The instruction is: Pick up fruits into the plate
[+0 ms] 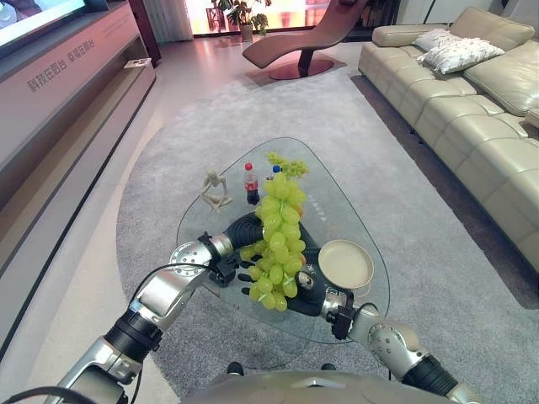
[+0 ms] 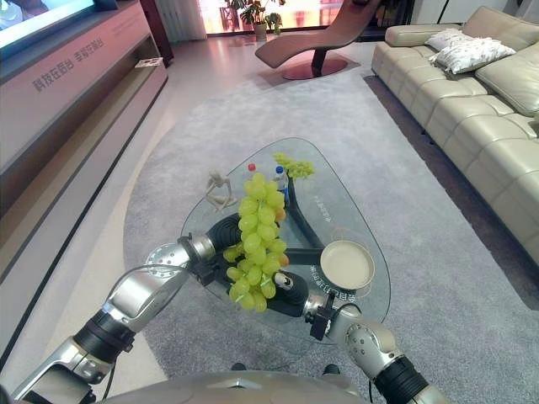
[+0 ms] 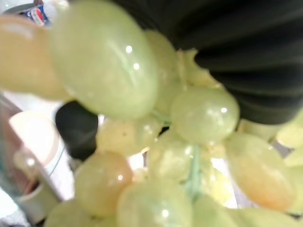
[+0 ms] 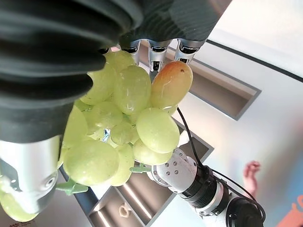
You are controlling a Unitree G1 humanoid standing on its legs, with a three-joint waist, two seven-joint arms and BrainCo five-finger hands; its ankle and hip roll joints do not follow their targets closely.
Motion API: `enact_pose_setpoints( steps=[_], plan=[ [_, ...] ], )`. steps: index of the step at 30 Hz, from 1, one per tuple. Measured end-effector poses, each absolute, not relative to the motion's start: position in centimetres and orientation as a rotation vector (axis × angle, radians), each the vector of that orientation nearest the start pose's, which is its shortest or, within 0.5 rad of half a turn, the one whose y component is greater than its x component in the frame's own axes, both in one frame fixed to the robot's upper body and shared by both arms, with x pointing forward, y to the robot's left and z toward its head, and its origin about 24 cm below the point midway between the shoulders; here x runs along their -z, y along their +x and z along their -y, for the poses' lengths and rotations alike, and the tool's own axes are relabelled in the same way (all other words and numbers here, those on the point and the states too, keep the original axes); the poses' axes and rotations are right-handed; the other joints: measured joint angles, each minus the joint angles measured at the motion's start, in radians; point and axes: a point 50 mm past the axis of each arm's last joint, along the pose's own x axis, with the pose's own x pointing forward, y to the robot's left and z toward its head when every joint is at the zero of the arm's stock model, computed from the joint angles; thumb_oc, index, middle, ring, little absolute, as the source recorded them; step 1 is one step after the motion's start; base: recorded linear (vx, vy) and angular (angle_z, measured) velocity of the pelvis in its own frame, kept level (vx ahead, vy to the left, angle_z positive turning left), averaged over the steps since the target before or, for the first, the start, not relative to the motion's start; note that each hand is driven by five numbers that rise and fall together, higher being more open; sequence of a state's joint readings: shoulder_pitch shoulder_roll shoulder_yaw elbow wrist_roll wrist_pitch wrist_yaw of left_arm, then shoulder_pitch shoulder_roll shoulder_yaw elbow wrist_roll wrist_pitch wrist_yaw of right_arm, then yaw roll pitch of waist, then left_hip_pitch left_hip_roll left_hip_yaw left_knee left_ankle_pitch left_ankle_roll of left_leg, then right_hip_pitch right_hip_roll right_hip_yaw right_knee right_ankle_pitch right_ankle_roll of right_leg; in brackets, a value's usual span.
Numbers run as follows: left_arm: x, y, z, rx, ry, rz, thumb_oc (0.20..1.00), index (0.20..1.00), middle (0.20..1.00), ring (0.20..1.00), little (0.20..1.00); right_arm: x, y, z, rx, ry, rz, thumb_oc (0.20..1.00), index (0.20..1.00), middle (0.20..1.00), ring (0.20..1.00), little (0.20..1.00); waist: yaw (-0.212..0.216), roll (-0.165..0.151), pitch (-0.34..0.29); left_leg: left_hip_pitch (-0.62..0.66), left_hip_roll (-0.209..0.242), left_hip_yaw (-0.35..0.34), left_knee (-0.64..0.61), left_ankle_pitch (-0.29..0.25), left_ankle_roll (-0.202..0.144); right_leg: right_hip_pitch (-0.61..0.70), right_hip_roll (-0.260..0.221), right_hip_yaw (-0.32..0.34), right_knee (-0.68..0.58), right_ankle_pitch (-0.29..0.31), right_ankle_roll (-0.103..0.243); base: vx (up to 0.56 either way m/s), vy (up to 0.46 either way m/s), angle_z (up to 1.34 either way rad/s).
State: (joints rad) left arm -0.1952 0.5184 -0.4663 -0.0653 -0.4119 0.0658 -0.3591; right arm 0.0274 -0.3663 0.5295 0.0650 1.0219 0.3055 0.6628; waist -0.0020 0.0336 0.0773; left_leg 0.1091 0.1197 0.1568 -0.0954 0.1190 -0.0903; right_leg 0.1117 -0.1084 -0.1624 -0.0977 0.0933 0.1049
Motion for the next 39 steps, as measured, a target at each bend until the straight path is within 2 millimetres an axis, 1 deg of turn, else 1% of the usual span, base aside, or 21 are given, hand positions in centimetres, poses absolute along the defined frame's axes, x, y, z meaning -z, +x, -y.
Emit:
enact_pose_setpoints(
  steps=[1,14,35,36,37,38,39],
  plan=[
    [-6.5,25.4,-11.2,0.842,0.146,-0.057,0.2,0.2,0.2,0.2,0.2,0.3,18.2,7.8,-1.069,0.81,-0.504,0.2,0.2,0.2,0.2,0.2,0.0,0.0,0.0,0.0,0.0,0.0,0.0,0.0,0.0,0.0,0.0,0.0,0.0,0.0,0.0,0.0,0.0,0.0],
    [-6.4,25.4,-11.3,0.848,0.146,-0.077,0.2,0.2,0.2,0.2,0.2,0.1,18.1,7.7,-1.07,0.833,-0.494,0.2,0.2,0.2,0.2,0.2,-0.001,0.0,0.0,0.0,0.0,0.0,0.0,0.0,0.0,0.0,0.0,0.0,0.0,0.0,0.0,0.0,0.0,0.0],
    [-5.7,24.9,-11.1,0.823,0.102,-0.095,0.2,0.2,0.2,0.2,0.2,0.4,17.9,7.8,-1.054,0.836,-0.507,0.2,0.2,0.2,0.2,0.2,-0.002,0.0,-0.001,0.0,0.0,0.0,0.0,0.0,0.0,-0.001,0.0,0.001,0.0,0.0,0.0,0.0,0.0,0.0],
    [-5.6,24.9,-11.1,0.821,0.099,-0.097,0.379,0.379,0.379,0.379,0.379,0.4,17.8,7.8,-1.052,0.835,-0.508,0.2,0.2,0.2,0.2,0.2,-0.002,0.0,-0.001,0.0,0.0,0.0,0.0,0.0,0.0,-0.001,0.0,0.001,0.0,0.0,0.0,0.0,0.0,0.0],
    [-5.6,24.9,-11.2,0.814,0.095,-0.1,0.504,0.504,0.504,0.504,0.504,0.4,17.9,7.8,-1.045,0.832,-0.51,0.2,0.2,0.2,0.2,0.2,-0.002,0.0,-0.001,0.0,0.0,0.0,0.0,0.0,0.0,-0.001,0.0,0.001,0.0,0.0,0.0,0.0,0.0,0.0],
    [-5.6,24.9,-11.2,0.814,0.095,-0.1,0.504,0.504,0.504,0.504,0.504,0.4,17.9,7.8,-1.045,0.832,-0.51,0.2,0.2,0.2,0.2,0.2,-0.002,0.0,-0.001,0.0,0.0,0.0,0.0,0.0,0.0,-0.001,0.0,0.001,0.0,0.0,0.0,0.0,0.0,0.0],
    [-5.4,24.9,-11.5,0.8,0.092,-0.116,0.799,0.799,0.799,0.799,0.799,0.5,17.9,7.9,-1.033,0.824,-0.515,0.2,0.2,0.2,0.2,0.2,-0.002,-0.001,-0.001,0.0,0.0,0.0,0.0,0.0,0.0,0.0,0.0,0.0,0.0,0.0,0.0,0.0,0.0,0.0]
  ],
)
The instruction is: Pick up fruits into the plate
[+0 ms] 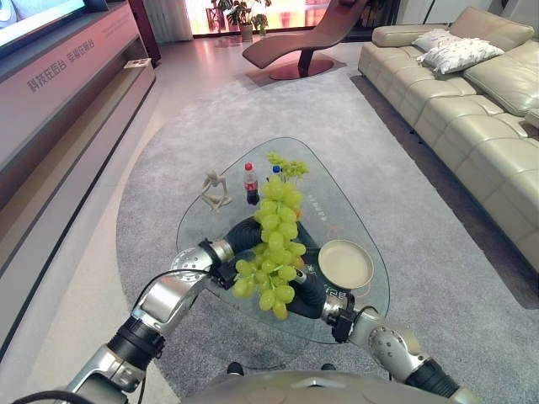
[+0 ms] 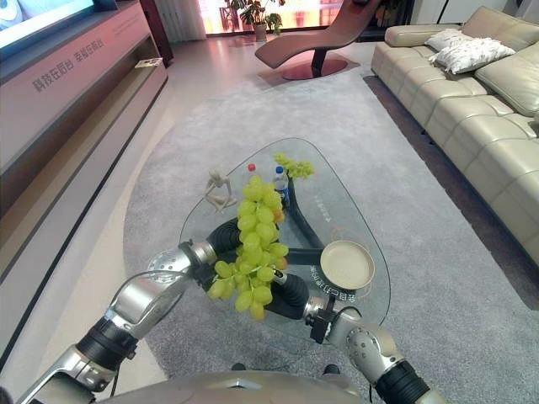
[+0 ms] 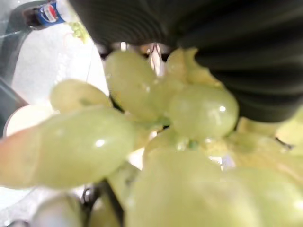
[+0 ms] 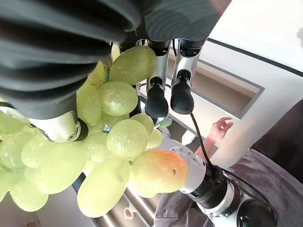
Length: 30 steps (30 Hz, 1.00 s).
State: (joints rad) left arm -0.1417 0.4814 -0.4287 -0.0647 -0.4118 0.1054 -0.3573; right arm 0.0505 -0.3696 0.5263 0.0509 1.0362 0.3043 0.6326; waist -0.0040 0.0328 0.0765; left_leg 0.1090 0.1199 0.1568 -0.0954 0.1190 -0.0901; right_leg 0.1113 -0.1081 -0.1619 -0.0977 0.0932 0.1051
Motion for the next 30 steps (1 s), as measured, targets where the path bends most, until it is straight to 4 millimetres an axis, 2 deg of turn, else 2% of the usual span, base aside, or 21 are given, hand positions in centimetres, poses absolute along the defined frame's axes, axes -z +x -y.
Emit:
enact_pose_setpoints(
  steps=[1,2,6,9,11,12,15,19,23,27,29,30],
  plan=[
    [-5.4,24.9,-11.5,0.8,0.092,-0.116,0.799,0.799,0.799,0.799,0.799,0.5,17.9,7.9,-1.033,0.824,-0.515,0.2,0.2,0.2,0.2,0.2,0.0,0.0,0.0,0.0,0.0,0.0,0.0,0.0,0.0,0.0,0.0,0.0,0.0,0.0,0.0,0.0,0.0,0.0],
    [-5.3,24.8,-11.6,0.794,0.089,-0.123,1.0,1.0,1.0,1.0,1.0,0.6,17.8,8.0,-1.03,0.819,-0.518,0.2,0.2,0.2,0.2,0.2,0.0,0.0,0.0,0.0,0.0,0.0,0.0,0.0,0.0,0.0,0.0,0.0,0.0,0.0,0.0,0.04,0.002,0.0],
    [-4.7,24.6,-12.8,0.721,0.079,-0.146,1.0,1.0,1.0,1.0,1.0,1.2,18.5,9.7,-0.914,0.646,-0.507,0.2,0.2,0.2,0.2,0.2,-0.003,-0.005,-0.002,0.0,0.0,0.0,0.0,0.0,0.0,0.0,0.0,0.0,0.0,-0.001,0.001,0.04,0.004,0.0],
    [-4.4,24.6,-13.8,0.66,0.072,-0.156,1.0,1.0,1.0,1.0,1.0,1.1,19.4,11.7,-0.818,0.542,-0.477,0.2,0.2,0.2,0.2,0.2,-0.002,-0.008,-0.002,0.0,0.0,0.001,0.0,0.0,0.0,0.0,0.0,0.0,0.0,-0.001,0.001,0.0,0.0,0.0],
    [-3.7,24.7,-14.9,0.595,0.072,-0.189,1.0,1.0,1.0,1.0,1.0,1.0,20.0,14.1,-0.739,0.44,-0.473,0.2,0.2,0.2,0.2,0.2,-0.001,-0.009,-0.001,-0.001,0.0,0.001,0.0,0.0,0.0,-0.001,0.0,0.0,0.0,-0.001,0.001,0.0,0.0,0.0],
    [-3.5,24.6,-15.3,0.577,0.069,-0.197,1.0,1.0,1.0,1.0,1.0,1.0,20.1,14.5,-0.726,0.418,-0.473,0.2,0.2,0.2,0.2,0.2,-0.001,-0.01,-0.001,-0.001,0.0,0.001,0.0,0.0,0.0,-0.001,0.0,0.0,0.0,-0.001,0.001,0.0,0.0,0.0],
    [-1.9,24.3,-17.2,0.475,0.064,-0.266,1.0,1.0,1.0,1.0,1.0,1.2,20.3,17.3,-0.61,0.329,-0.478,0.2,0.2,0.2,0.2,0.2,-0.002,-0.018,0.004,-0.004,0.001,-0.001,0.0,0.0,0.0,-0.001,0.0,-0.003,0.0,-0.001,0.002,0.01,-0.002,0.01],
    [-0.3,23.5,-19.4,0.381,0.065,-0.341,1.0,1.0,1.0,1.0,1.0,2.2,20.0,19.9,-0.504,0.246,-0.529,0.2,0.2,0.2,0.2,0.2,0.001,-0.037,0.017,-0.016,0.0,-0.012,0.0,0.001,0.001,-0.005,-0.001,-0.017,0.0,-0.003,0.004,0.02,-0.005,0.11],
    [1.7,22.4,-21.4,0.315,0.081,-0.45,1.0,1.0,1.0,1.0,1.0,2.6,20.0,21.7,-0.426,0.2,-0.533,0.2,0.2,0.2,0.2,0.2,0.004,-0.048,0.029,-0.018,-0.001,-0.02,0.0,0.001,0.001,0.0,-0.003,-0.028,0.0,-0.007,0.006,0.02,-0.008,0.08],
    [3.5,21.4,-22.5,0.27,0.084,-0.539,1.0,1.0,1.0,1.0,1.0,2.4,20.2,23.0,-0.368,0.135,-0.521,0.2,0.2,0.2,0.2,0.2,0.005,-0.052,0.043,-0.032,-0.001,-0.032,0.0,0.002,0.003,-0.002,-0.002,-0.043,0.0,-0.009,0.008,0.02,-0.022,0.11],
    [4.7,20.4,-23.1,0.243,0.084,-0.605,1.0,1.0,1.0,1.0,1.0,2.7,20.2,23.7,-0.334,0.106,-0.533,0.2,0.2,0.2,0.2,0.2,0.006,-0.053,0.053,-0.031,-0.001,-0.039,0.0,0.003,0.004,0.0,-0.002,-0.05,0.0,-0.012,0.009,0.03,-0.035,0.1],
    [6.0,19.6,-23.8,0.212,0.081,-0.666,1.0,1.0,1.0,1.0,1.0,2.9,20.2,24.3,-0.307,0.096,-0.546,0.2,0.2,0.2,0.2,0.2,0.012,-0.053,0.061,-0.034,-0.001,-0.043,0.0,0.003,0.004,0.0,-0.002,-0.054,0.0,-0.013,0.01,0.03,-0.041,0.07]
  ],
)
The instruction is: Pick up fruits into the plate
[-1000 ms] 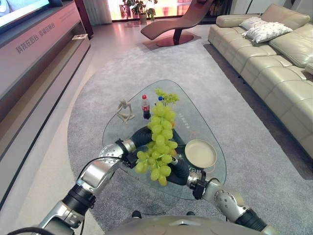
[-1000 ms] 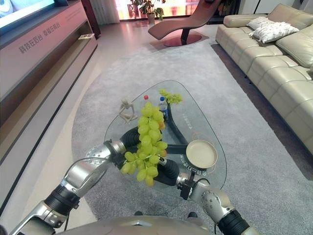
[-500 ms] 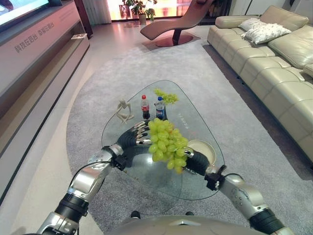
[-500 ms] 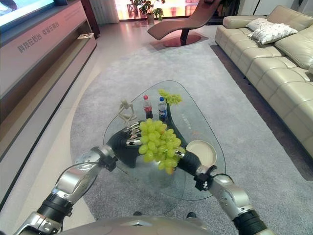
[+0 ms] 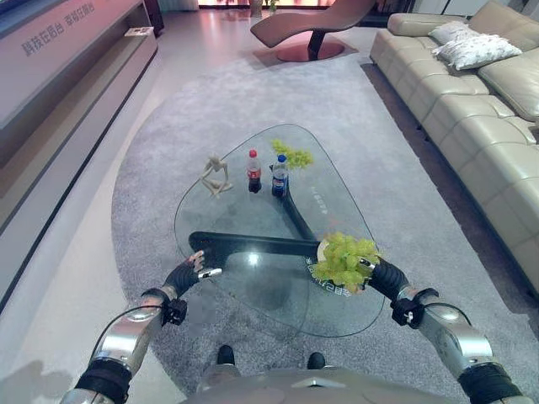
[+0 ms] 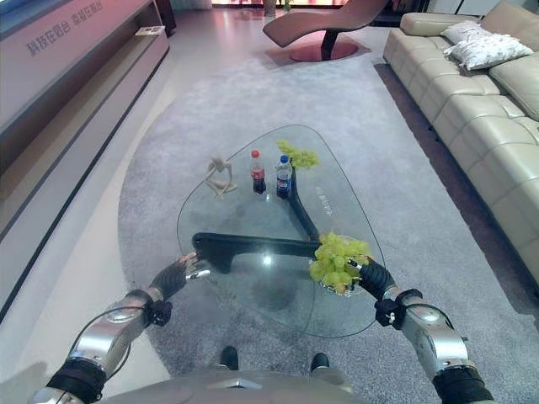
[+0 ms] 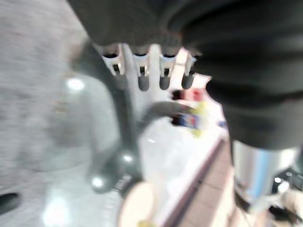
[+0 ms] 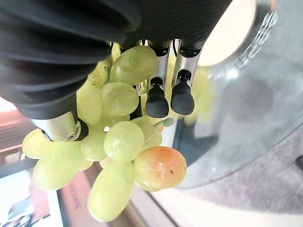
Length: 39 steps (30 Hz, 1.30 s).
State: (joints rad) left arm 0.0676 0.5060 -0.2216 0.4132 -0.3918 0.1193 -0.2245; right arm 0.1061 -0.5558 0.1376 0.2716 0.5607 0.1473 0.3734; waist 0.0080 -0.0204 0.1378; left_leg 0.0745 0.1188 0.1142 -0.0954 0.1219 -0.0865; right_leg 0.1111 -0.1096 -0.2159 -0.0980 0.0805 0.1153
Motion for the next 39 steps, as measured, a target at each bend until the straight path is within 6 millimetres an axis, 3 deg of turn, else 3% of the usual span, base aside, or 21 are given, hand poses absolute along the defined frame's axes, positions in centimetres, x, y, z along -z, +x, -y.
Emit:
enact_pose_setpoints(
  steps=[5,9,14,23,25,30,39],
  plan=[
    [9.0,17.2,-24.6,0.152,0.067,-0.812,1.0,1.0,1.0,1.0,1.0,3.4,20.6,25.8,-0.217,0.055,-0.575,0.2,0.2,0.2,0.2,0.2,0.019,-0.007,0.033,-0.017,0.0,-0.02,0.0,0.005,0.002,-0.005,0.002,-0.019,0.0,-0.002,0.003,-0.04,-0.074,0.12],
    [10.8,15.5,-26.2,0.086,0.121,-0.931,1.0,1.0,1.0,1.0,1.0,2.7,22.7,26.7,-0.134,0.023,-0.542,0.2,0.2,0.2,0.2,0.2,0.024,-0.012,0.069,-0.066,0.0,-0.037,0.001,0.022,0.006,-0.043,0.003,-0.035,0.0,-0.001,0.003,-0.08,-0.06,0.12],
    [11.5,15.2,-26.8,0.043,0.148,-0.969,1.0,1.0,1.0,1.0,1.0,1.5,24.7,27.5,-0.074,-0.009,-0.501,0.2,0.2,0.2,0.2,0.2,0.035,-0.002,0.115,-0.088,-0.002,-0.046,0.001,0.03,0.006,-0.06,0.003,-0.042,0.0,-0.001,0.003,-0.09,-0.017,0.07],
    [11.8,17.0,-25.2,0.057,0.182,-0.92,1.0,1.0,1.0,1.0,1.0,-2.7,28.3,31.5,0.07,-0.16,-0.424,0.2,0.2,0.2,0.2,0.2,0.036,0.063,0.203,-0.162,-0.02,-0.066,0.006,0.049,0.006,-0.125,0.001,-0.051,0.005,0.01,-0.007,-0.12,0.02,0.05],
    [11.6,18.0,-24.9,0.049,0.189,-0.902,1.0,1.0,1.0,1.0,1.0,-4.8,29.7,32.8,0.117,-0.187,-0.384,0.2,0.2,0.2,0.2,0.2,0.033,0.087,0.252,-0.179,-0.02,-0.067,0.006,0.054,0.006,-0.141,0.002,-0.052,0.006,0.014,-0.008,-0.15,0.011,0.01],
    [10.7,20.1,-24.6,0.054,0.215,-0.851,1.0,1.0,1.0,1.0,1.0,-8.5,32.1,33.9,0.182,-0.232,-0.305,0.2,0.2,0.2,0.2,0.2,0.026,0.122,0.328,-0.222,-0.021,-0.067,0.007,0.061,0.008,-0.186,0.001,-0.047,0.006,0.023,-0.011,-0.12,0.014,-0.04],
    [9.2,22.8,-23.9,0.072,0.22,-0.752,1.0,1.0,1.0,1.0,1.0,-11.2,33.9,34.6,0.27,-0.254,-0.269,0.2,0.2,0.2,0.2,0.2,0.022,0.144,0.373,-0.255,-0.033,-0.064,0.007,0.061,0.008,-0.221,-0.011,-0.046,0.006,0.023,-0.011,-0.06,0.005,0.0]
  ],
)
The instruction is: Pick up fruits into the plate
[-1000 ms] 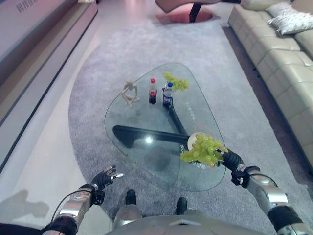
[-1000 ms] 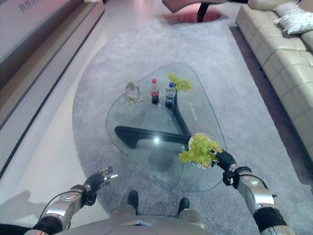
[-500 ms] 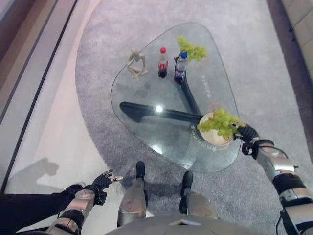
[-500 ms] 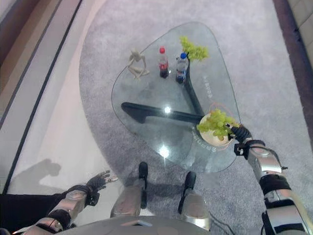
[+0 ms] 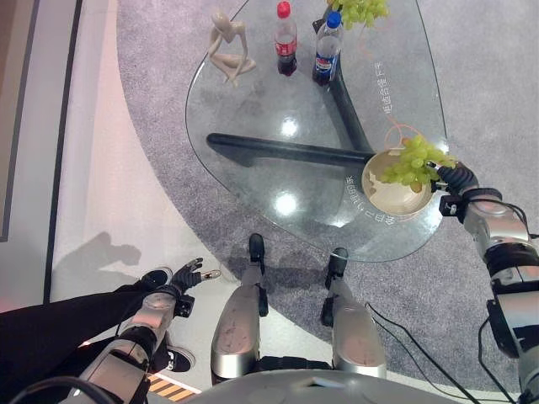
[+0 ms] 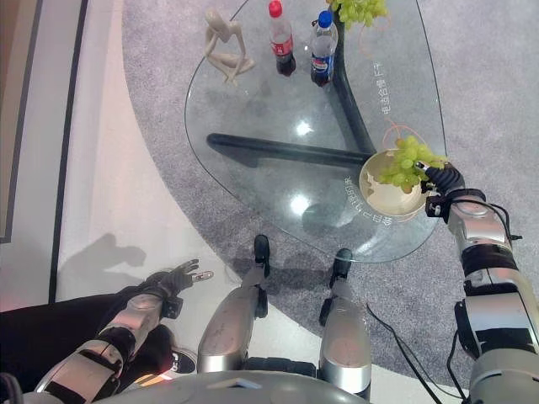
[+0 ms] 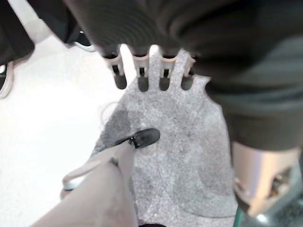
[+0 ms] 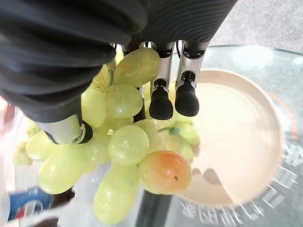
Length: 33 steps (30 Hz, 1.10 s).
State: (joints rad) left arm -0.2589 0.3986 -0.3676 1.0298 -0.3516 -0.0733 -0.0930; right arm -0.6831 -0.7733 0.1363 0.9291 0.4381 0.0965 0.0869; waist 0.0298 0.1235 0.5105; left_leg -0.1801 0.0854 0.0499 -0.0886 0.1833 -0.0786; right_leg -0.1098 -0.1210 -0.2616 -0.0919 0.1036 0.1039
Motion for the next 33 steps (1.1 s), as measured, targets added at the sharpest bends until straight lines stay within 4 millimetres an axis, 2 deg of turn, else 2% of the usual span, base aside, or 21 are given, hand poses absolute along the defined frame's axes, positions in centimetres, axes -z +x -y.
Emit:
enact_pose_setpoints(
  steps=[7,11,17,19,25,33],
  plan=[
    [9.0,23.2,-23.3,0.103,0.236,-0.739,1.0,1.0,1.0,1.0,1.0,-11.4,34.2,35.0,0.298,-0.362,-0.326,0.2,0.2,0.2,0.2,0.2,0.004,0.022,0.01,-0.002,-0.01,0.004,0.0,0.0,0.0,-0.005,-0.009,0.002,0.0,0.0,0.0,-0.04,0.014,-0.01],
    [8.8,23.5,-23.0,0.117,0.238,-0.725,1.0,1.0,1.0,1.0,1.0,-11.9,34.7,34.8,0.317,-0.49,-0.363,0.2,0.2,0.2,0.2,0.2,0.006,0.026,0.012,-0.012,-0.009,0.016,0.0,0.0,0.0,-0.022,-0.009,0.005,0.0,0.001,0.002,-0.04,-0.006,-0.07],
    [7.9,25.0,-22.2,0.145,0.267,-0.684,1.0,1.0,1.0,1.0,1.0,-12.6,35.4,34.4,0.377,-0.655,-0.389,0.209,0.209,0.209,0.209,0.209,0.011,0.03,0.014,-0.036,-0.01,0.02,0.0,0.005,0.006,-0.044,-0.01,0.005,0.0,0.011,0.004,-0.04,-0.018,0.0],
    [7.5,25.5,-22.0,0.146,0.27,-0.666,1.0,1.0,1.0,1.0,1.0,-12.6,35.5,34.3,0.387,-0.695,-0.396,1.0,1.0,1.0,1.0,1.0,0.018,0.03,0.014,-0.036,-0.01,0.021,0.0,0.005,0.006,-0.045,-0.011,0.005,0.0,0.011,0.004,-0.02,-0.001,0.0],
    [7.3,25.8,-22.0,0.142,0.274,-0.659,1.0,1.0,1.0,1.0,1.0,-12.0,35.3,34.4,0.416,-0.765,-0.431,1.0,1.0,1.0,1.0,1.0,0.02,0.03,0.014,-0.036,-0.012,0.017,0.0,0.005,0.006,-0.042,-0.012,0.002,0.0,0.011,0.004,-0.02,-0.007,0.01],
    [7.3,25.8,-22.0,0.139,0.275,-0.672,1.0,1.0,1.0,1.0,1.0,-11.1,35.2,34.2,0.425,-0.756,-0.457,1.0,1.0,1.0,1.0,1.0,0.019,0.029,0.014,-0.035,-0.013,0.007,0.0,0.009,0.008,-0.032,-0.012,-0.008,0.0,0.011,0.003,-0.02,-0.002,0.04]
  ],
)
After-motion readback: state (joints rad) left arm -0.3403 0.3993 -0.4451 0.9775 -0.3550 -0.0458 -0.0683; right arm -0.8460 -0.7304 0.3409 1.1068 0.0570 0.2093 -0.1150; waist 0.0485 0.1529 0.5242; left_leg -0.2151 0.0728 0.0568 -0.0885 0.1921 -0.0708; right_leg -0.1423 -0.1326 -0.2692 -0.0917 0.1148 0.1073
